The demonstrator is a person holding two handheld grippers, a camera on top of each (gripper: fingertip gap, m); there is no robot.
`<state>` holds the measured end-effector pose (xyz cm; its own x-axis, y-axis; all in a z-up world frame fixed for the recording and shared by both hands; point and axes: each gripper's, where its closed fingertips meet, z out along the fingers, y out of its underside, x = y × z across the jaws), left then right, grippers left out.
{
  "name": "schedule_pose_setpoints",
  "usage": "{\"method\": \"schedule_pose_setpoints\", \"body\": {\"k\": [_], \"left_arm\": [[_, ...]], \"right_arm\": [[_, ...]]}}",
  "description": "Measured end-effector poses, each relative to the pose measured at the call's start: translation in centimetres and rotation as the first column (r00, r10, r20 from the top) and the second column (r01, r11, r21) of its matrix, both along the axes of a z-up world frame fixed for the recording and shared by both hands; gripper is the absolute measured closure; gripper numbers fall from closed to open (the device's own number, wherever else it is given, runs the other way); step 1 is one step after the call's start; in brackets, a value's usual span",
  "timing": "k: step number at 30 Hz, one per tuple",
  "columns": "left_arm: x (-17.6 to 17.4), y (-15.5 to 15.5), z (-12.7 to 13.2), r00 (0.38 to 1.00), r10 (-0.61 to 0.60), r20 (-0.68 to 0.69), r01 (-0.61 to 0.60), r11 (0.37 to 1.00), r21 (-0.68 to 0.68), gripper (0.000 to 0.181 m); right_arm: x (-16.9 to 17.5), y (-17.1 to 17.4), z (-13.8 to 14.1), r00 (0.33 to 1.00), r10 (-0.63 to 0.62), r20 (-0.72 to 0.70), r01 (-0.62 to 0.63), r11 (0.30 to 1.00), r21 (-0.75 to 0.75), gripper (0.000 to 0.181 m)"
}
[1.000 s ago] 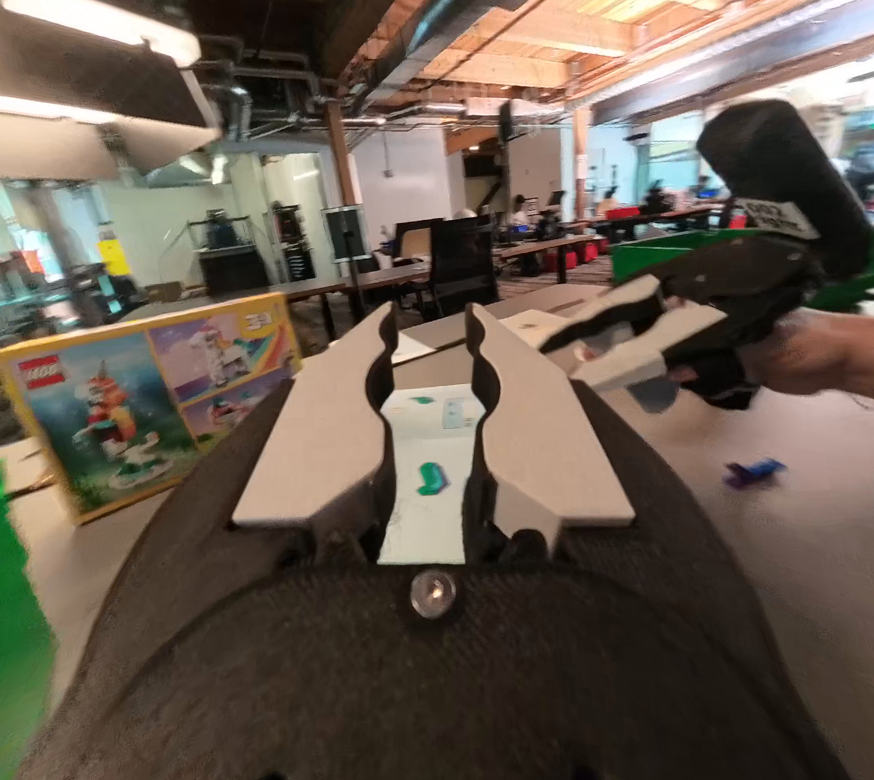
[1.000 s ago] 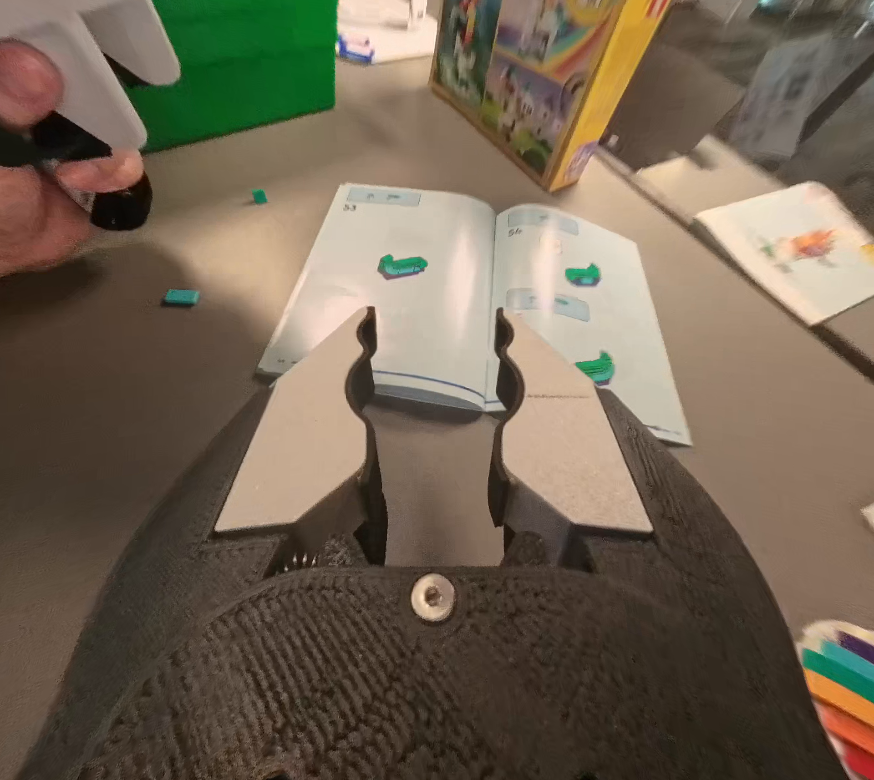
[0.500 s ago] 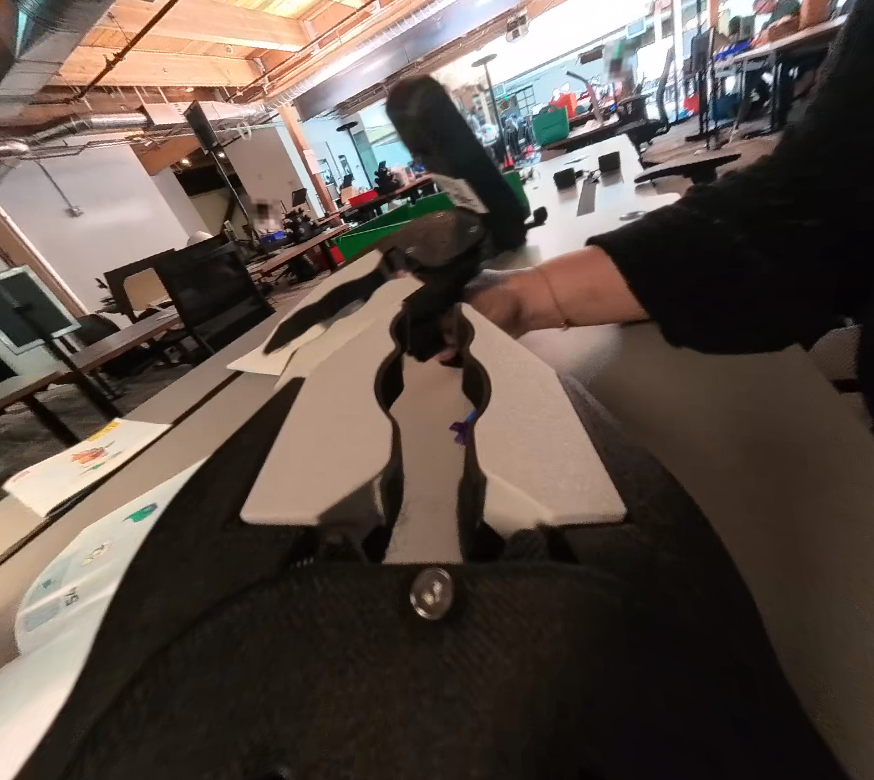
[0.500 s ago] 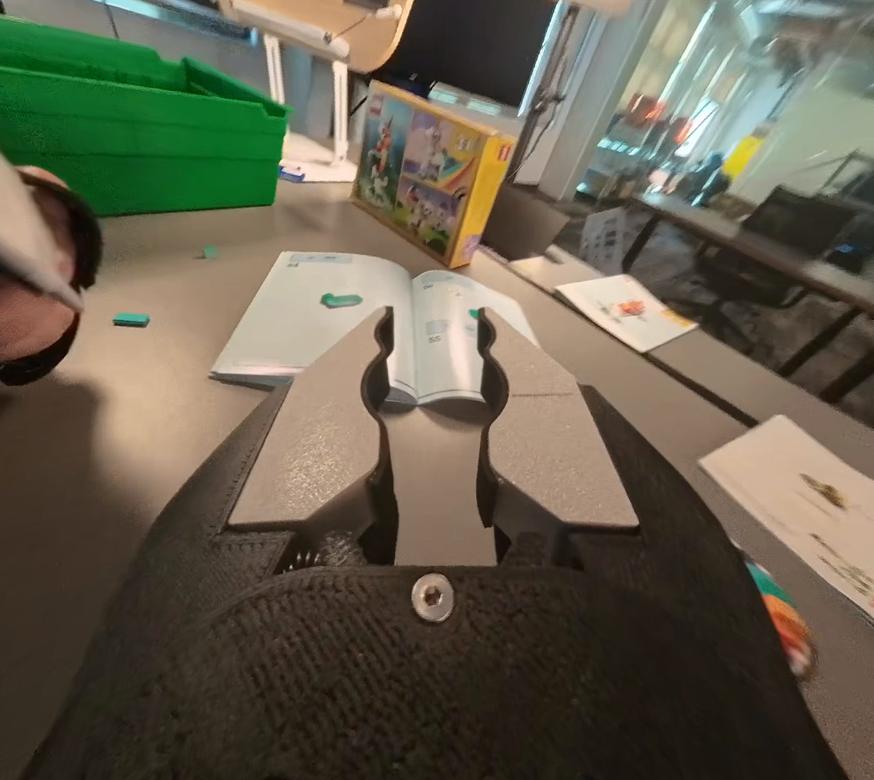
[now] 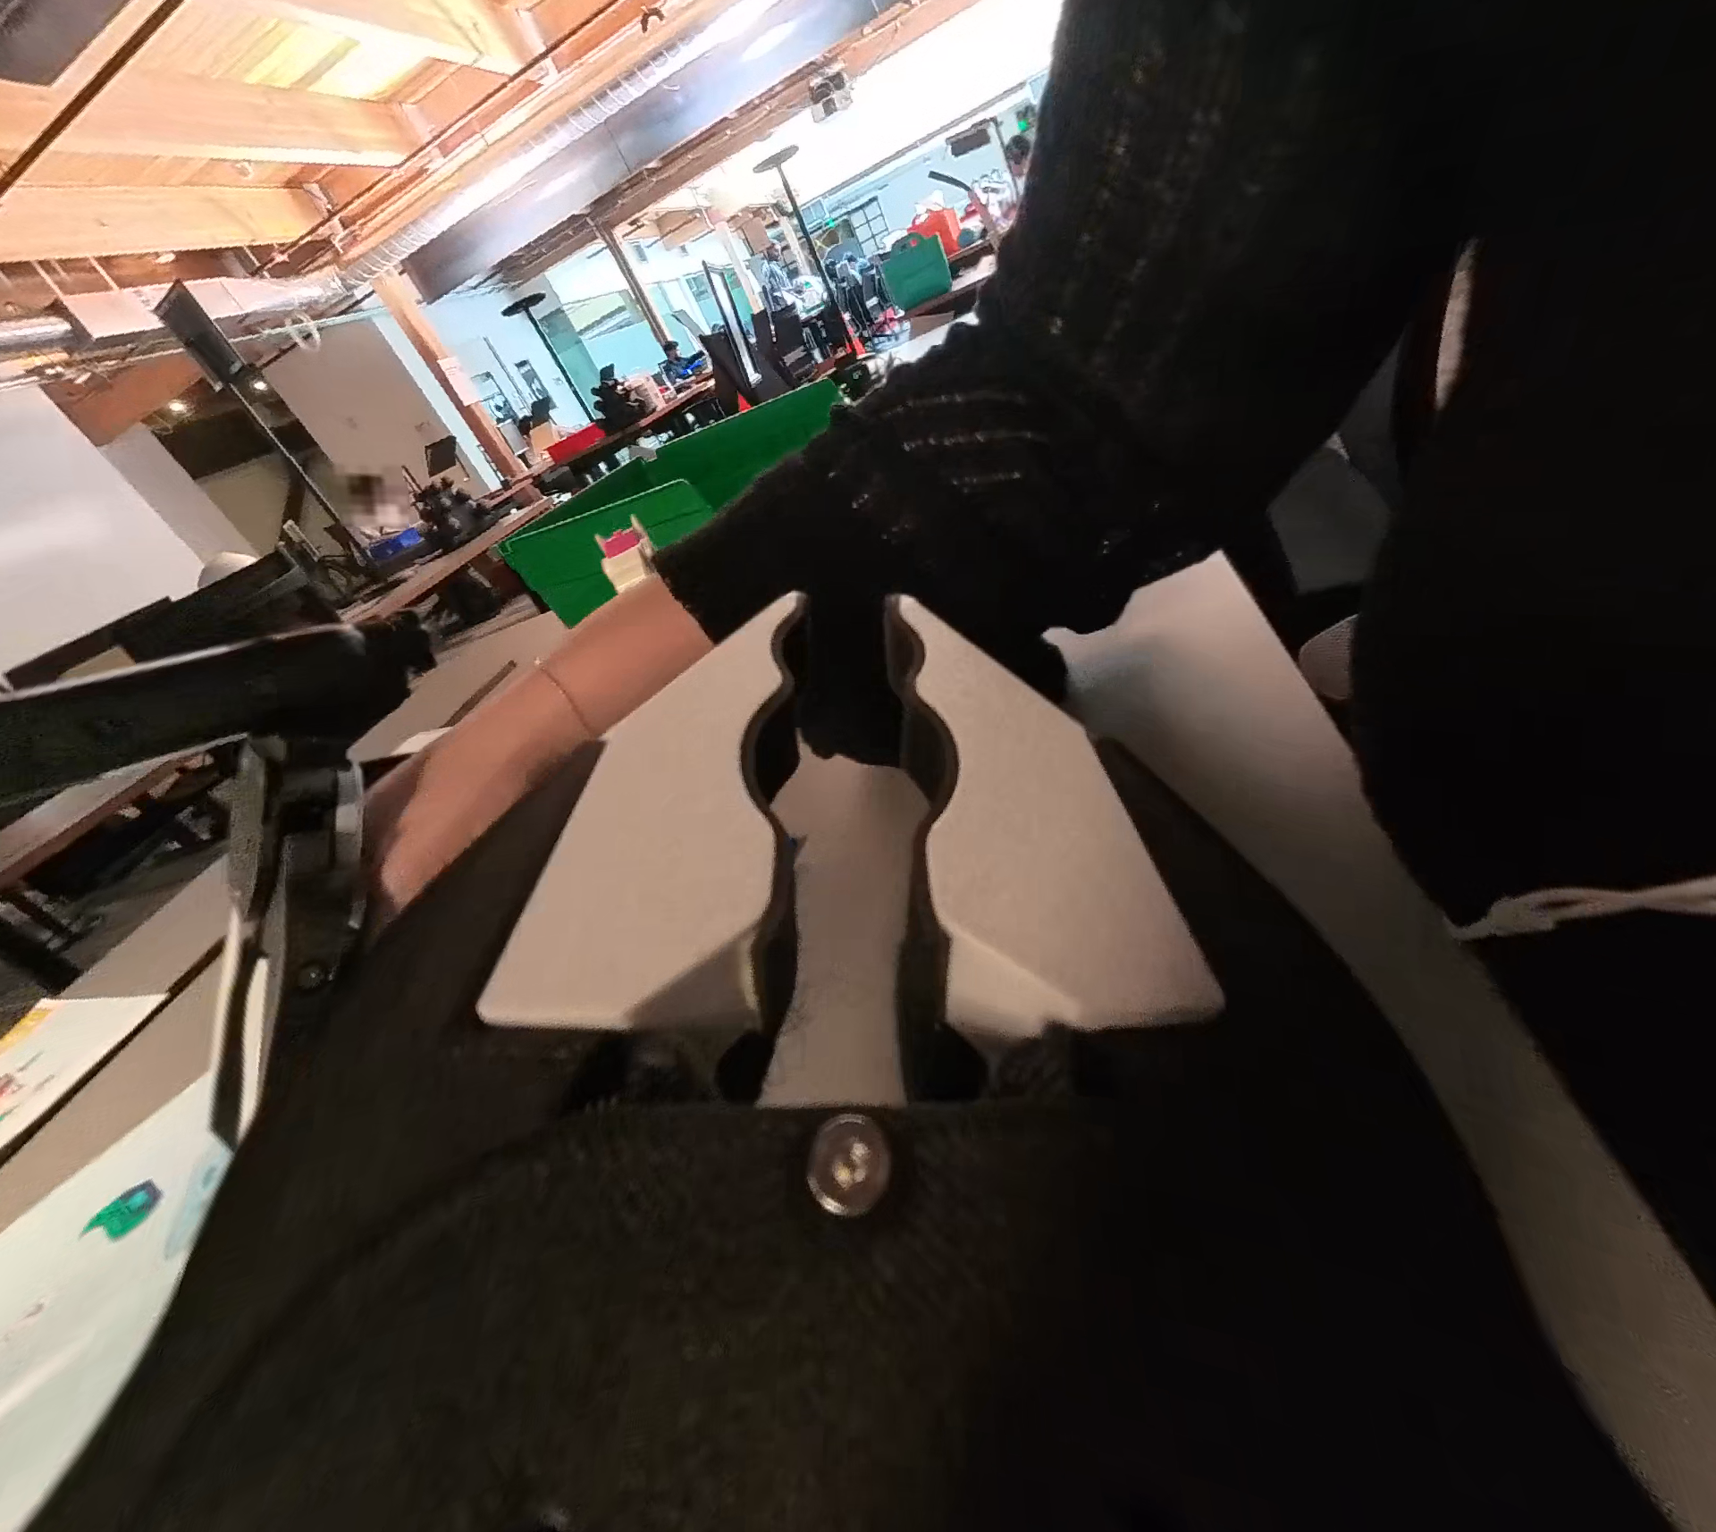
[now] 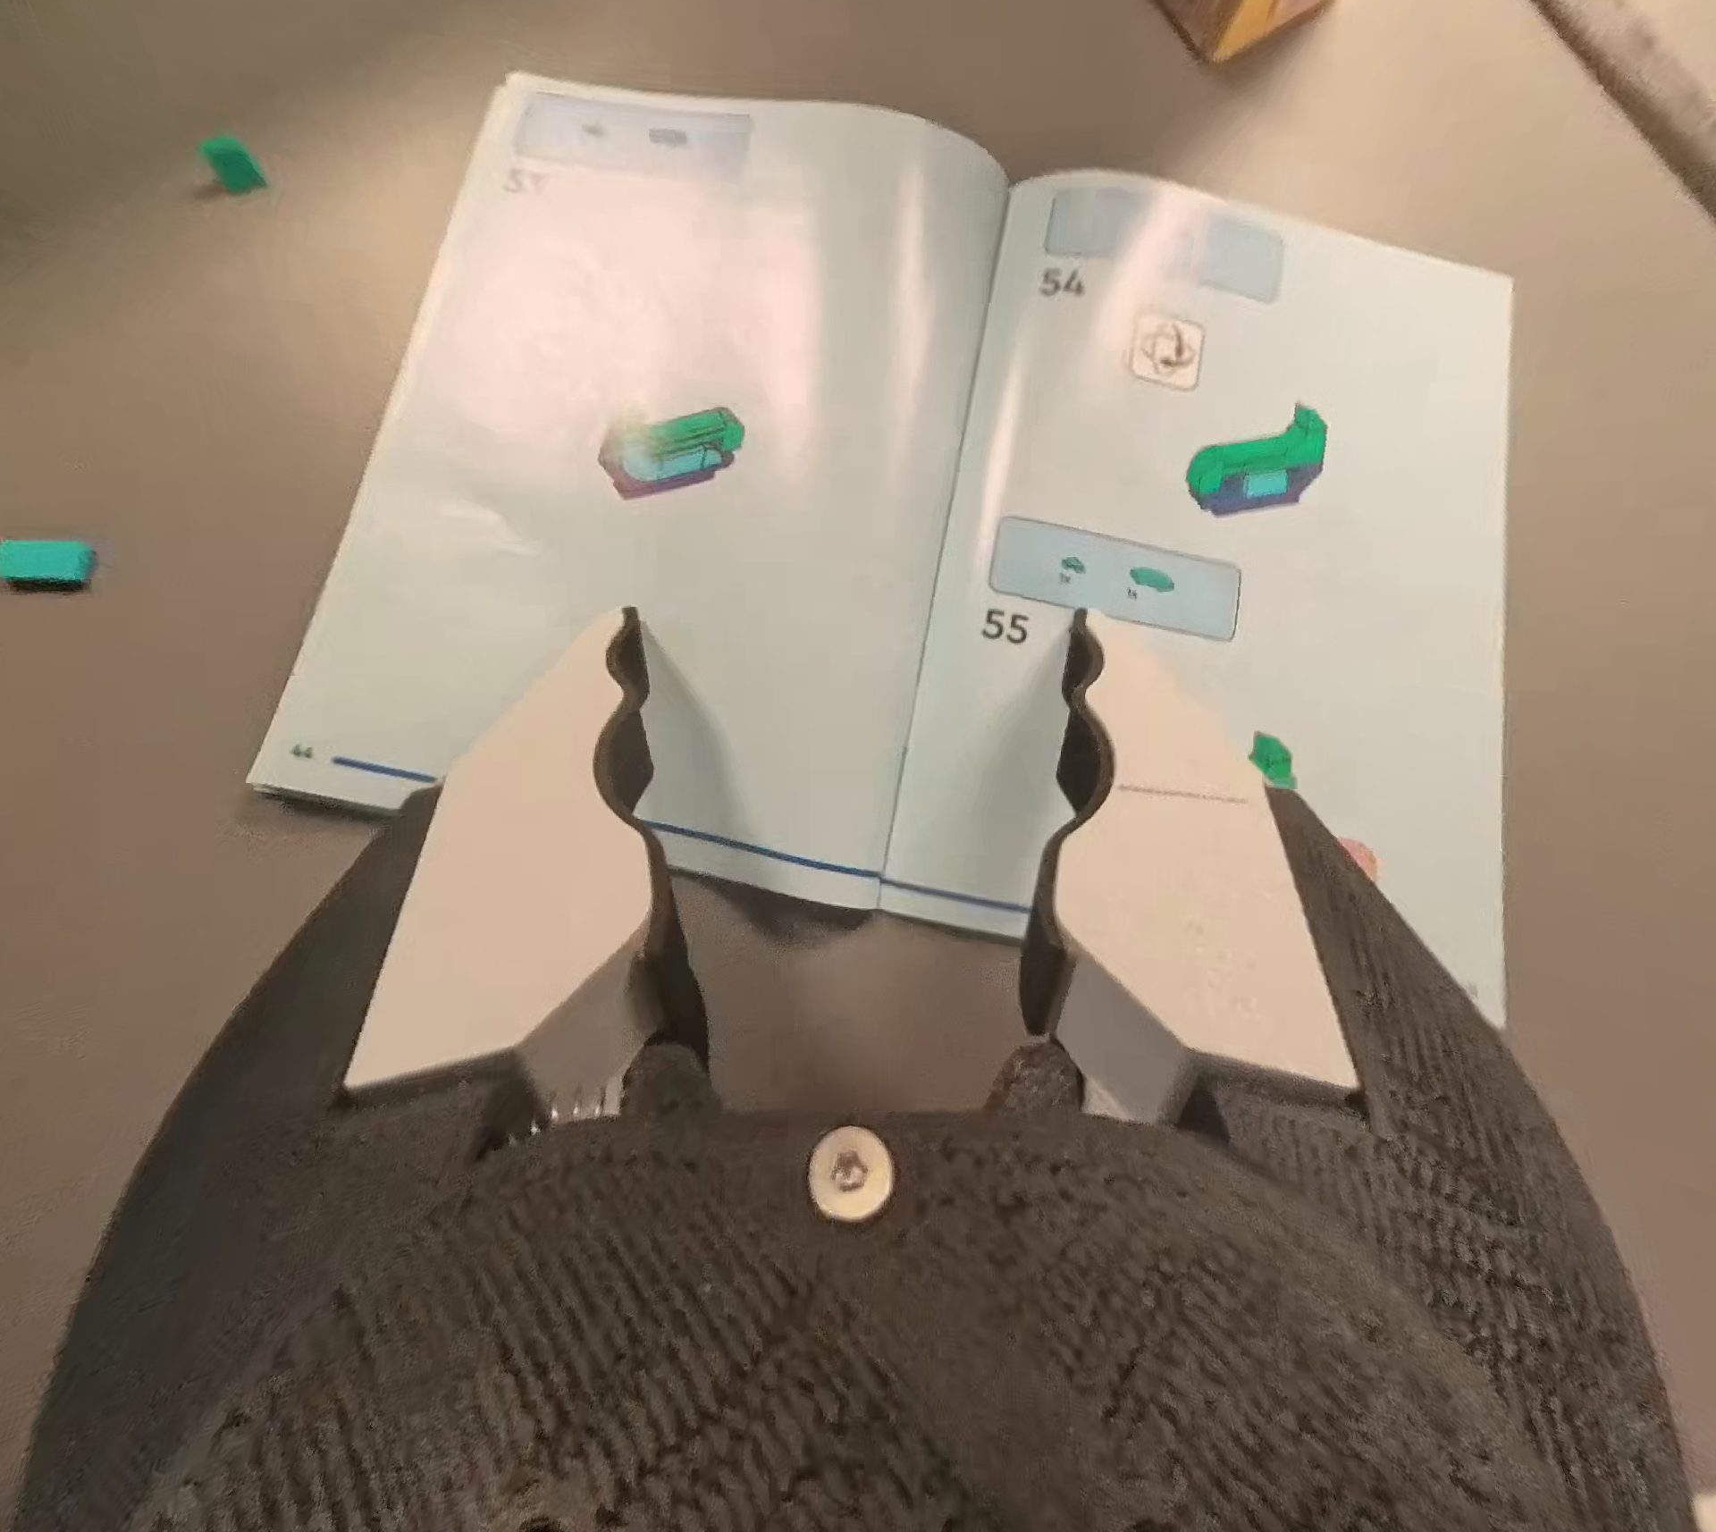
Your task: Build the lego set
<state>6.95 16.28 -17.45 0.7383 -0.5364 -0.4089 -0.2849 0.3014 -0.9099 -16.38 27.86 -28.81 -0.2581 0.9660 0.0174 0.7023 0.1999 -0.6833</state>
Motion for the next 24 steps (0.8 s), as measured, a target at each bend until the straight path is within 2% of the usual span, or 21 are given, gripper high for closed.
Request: {"method": "schedule_pose_setpoints", "body": {"k": [6,9,11,13,15,17,20,22,24], "left_arm": [[-0.5,0.1,0.2,1.000,0.012,0.026,-0.012,1.000,-0.007,0.167],[-1.4,0.4,0.7,0.997,0.028,0.077,-0.027,0.999,-0.017,0.166],[-2.0,0.5,0.9,0.992,0.036,0.117,-0.033,0.999,-0.027,0.166],[-2.5,0.7,1.1,0.988,0.044,0.148,-0.038,0.998,-0.040,0.166],[-2.9,0.8,1.2,0.984,0.051,0.172,-0.043,0.998,-0.049,0.166],[-3.1,0.9,1.3,0.980,0.053,0.194,-0.043,0.997,-0.057,0.166],[-3.4,1.0,1.3,0.977,0.057,0.207,-0.046,0.997,-0.061,0.166],[-3.3,1.0,1.3,0.976,0.055,0.209,-0.043,0.997,-0.064,0.165],[-3.2,1.1,1.2,0.977,0.053,0.205,-0.040,0.997,-0.066,0.165]], "right_arm": [[1.3,2.5,-0.1,0.960,-0.281,0.006,0.281,0.959,-0.025,0.092],[1.8,2.6,0.0,0.947,-0.322,-0.014,0.321,0.947,-0.026,0.092],[1.9,2.2,1.6,0.947,-0.310,-0.088,0.309,0.951,-0.026,0.090],[2.1,1.7,5.7,0.920,-0.279,-0.277,0.285,0.958,-0.020,0.090],[3.5,1.7,9.8,0.851,-0.241,-0.467,0.291,0.956,0.038,0.094],[6.0,2.2,12.5,0.766,-0.193,-0.614,0.333,0.935,0.121,0.100],[10.9,3.1,14.0,0.642,-0.126,-0.757,0.420,0.883,0.210,0.109],[14.0,3.6,14.2,0.550,-0.125,-0.826,0.489,0.850,0.197,0.120],[16.1,3.7,14.3,0.485,-0.117,-0.867,0.531,0.827,0.186,0.124]]}}
